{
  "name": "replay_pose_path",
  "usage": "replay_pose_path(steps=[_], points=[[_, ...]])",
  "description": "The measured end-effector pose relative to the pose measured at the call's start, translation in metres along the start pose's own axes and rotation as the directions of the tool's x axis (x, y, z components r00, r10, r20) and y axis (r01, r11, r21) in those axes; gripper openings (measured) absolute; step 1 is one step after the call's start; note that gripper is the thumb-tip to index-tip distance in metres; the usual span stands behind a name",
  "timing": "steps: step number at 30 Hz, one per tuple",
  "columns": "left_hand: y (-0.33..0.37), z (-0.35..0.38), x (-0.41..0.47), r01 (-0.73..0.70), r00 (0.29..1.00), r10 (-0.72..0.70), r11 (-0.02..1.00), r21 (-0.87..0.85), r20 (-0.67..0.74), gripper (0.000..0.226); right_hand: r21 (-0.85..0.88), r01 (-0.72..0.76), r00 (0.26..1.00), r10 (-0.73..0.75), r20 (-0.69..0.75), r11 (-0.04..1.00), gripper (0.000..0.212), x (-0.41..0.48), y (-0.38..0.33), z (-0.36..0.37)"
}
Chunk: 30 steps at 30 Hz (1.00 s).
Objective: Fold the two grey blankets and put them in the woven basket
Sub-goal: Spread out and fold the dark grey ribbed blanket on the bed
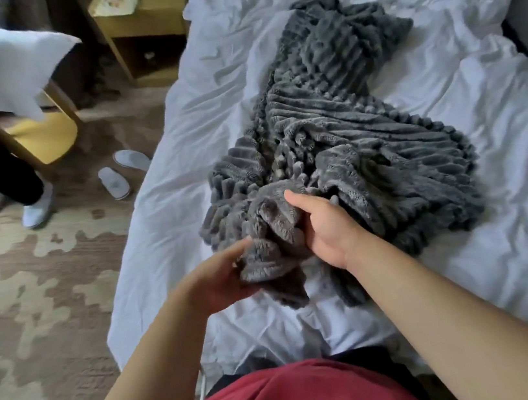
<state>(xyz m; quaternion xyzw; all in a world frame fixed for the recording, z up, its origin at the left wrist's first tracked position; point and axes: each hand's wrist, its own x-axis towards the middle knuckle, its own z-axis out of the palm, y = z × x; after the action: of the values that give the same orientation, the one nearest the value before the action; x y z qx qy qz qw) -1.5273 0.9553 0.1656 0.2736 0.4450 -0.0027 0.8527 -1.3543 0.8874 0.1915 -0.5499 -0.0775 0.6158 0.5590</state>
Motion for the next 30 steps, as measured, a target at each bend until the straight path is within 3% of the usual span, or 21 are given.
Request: replay_pose_path(steps=[2, 5, 9, 11, 13, 16, 18, 20, 23, 26, 28, 30], points=[[-0.01, 0.002, 0.01, 0.043, 0.995, -0.033, 0.994, 0.102, -0.097, 0.018, -0.154, 0.035, 0.985, -0.06, -0.164, 0.988, 0.033, 0.008, 0.01, -0.008], [-0.011, -0.001, 0.013, -0.041, 0.985, 0.044, 0.999, 0.019, -0.164, 0.03, -0.34, -0.12, 0.923, -0.021, -0.384, 0.933, 0.008, 0.014, 0.037, -0.04], [-0.004, -0.011, 0.012, -0.209, 0.978, 0.207, 0.931, -0.3, -0.038, 0.04, -0.197, -0.394, 0.799, 0.229, -0.556, 0.898, 0.019, 0.006, 0.081, -0.099], [-0.006, -0.015, 0.019, -0.214, 0.977, 0.207, 0.926, -0.31, -0.057, 0.035, -0.135, -0.461, 0.746, 0.301, -0.595, 0.877, 0.015, 0.005, 0.1, -0.124], [-0.016, -0.015, 0.03, -0.113, 0.984, 0.086, 0.978, -0.173, -0.156, 0.026, -0.163, -0.497, 0.7, 0.283, -0.656, 0.852, 0.013, 0.009, 0.117, -0.143], [-0.04, -0.011, 0.043, 0.202, 0.912, -0.143, 0.973, 0.116, -0.385, 0.005, -0.364, -0.541, 0.64, 0.09, -0.763, 0.758, 0.065, 0.022, 0.139, -0.167], [-0.058, -0.011, 0.053, 0.327, 0.862, -0.139, 0.888, 0.324, -0.488, 0.012, -0.529, -0.554, 0.676, -0.023, -0.736, 0.643, 0.093, 0.031, 0.146, -0.173], [-0.069, -0.01, 0.06, 0.343, 0.85, -0.08, 0.835, 0.431, -0.52, 0.02, -0.637, -0.56, 0.742, -0.021, -0.67, 0.529, 0.1, 0.04, 0.151, -0.173], [-0.064, -0.004, 0.064, 0.237, 0.88, -0.037, 0.898, 0.37, -0.474, 0.023, -0.752, -0.556, 0.818, 0.072, -0.571, 0.354, 0.066, 0.05, 0.147, -0.179], [-0.042, 0.007, 0.074, 0.077, 0.879, 0.086, 0.945, 0.317, -0.469, 0.025, -0.708, -0.557, 0.809, 0.09, -0.581, 0.434, 0.024, 0.043, 0.122, -0.188], [-0.027, 0.017, 0.085, -0.023, 0.898, 0.111, 0.978, 0.206, -0.426, 0.026, -0.662, -0.537, 0.811, 0.103, -0.577, 0.523, 0.015, 0.023, 0.103, -0.195], [-0.016, 0.028, 0.099, -0.014, 0.919, 0.045, 0.996, 0.084, -0.391, 0.022, -0.626, -0.551, 0.802, 0.142, -0.58, 0.553, 0.011, -0.008, 0.079, -0.207]])
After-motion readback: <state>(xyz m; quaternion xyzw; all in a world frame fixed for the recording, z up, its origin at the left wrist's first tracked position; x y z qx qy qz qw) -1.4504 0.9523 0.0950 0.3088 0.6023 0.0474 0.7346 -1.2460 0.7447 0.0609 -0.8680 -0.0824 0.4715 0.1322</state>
